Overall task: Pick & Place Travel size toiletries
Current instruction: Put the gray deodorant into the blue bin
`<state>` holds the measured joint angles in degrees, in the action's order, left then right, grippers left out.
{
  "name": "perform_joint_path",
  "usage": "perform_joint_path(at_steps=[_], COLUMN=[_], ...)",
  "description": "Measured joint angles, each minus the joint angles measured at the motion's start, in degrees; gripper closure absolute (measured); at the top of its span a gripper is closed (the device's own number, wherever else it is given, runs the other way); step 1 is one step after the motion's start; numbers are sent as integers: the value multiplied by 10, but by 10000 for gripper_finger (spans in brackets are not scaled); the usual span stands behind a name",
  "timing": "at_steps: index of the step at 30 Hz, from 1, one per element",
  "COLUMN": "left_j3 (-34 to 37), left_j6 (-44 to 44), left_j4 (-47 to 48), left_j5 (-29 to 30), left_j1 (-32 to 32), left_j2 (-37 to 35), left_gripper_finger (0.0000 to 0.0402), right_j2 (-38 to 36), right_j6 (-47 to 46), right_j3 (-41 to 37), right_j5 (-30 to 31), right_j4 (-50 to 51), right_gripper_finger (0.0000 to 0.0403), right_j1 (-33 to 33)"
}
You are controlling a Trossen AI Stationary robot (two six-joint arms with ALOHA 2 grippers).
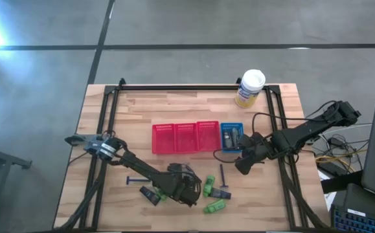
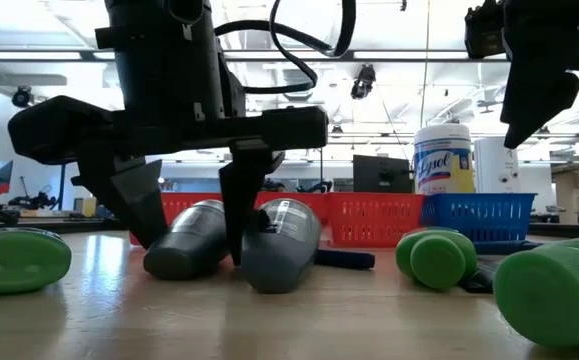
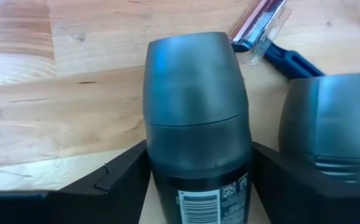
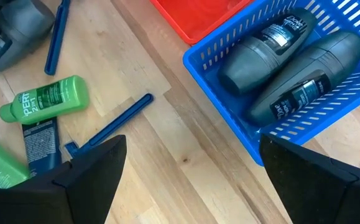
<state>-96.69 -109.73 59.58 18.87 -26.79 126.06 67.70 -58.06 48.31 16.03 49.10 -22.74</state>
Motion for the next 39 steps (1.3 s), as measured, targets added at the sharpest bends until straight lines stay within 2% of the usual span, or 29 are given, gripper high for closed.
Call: perform_joint_path(at_steps=[5,13,18,21,24,31,39], left_j3=[0,0,0,0,0,-1,-1], left_j6=[34,130,213,293,373,595,744], left_j4=[0,-3,17,6,-15,-140,-234], left_j5=[-15,-18,65,136,174,188,192], left_j1=[1,-6,-29,-46,-53,-35,-11], left_j2=[0,-18,-60,-83,-103,-118,-118], left_gripper_finger=[190,191,191,191,191,191,191], right_j2=[0,-19,-65,-94,-107,-61,-22], right_j6=[-2,1,0,-11,-20,-78,-112], right_j3=[0,0,0,0,0,0,0], right_j5=[0,-24,-38,-67,-104,-152,-161], right_j4=[0,-6,-28,-66,-130,-251,-310], right_gripper_finger=[39,39,39,39,39,39,39], right_j1=[0,0,0,5,12,16,16])
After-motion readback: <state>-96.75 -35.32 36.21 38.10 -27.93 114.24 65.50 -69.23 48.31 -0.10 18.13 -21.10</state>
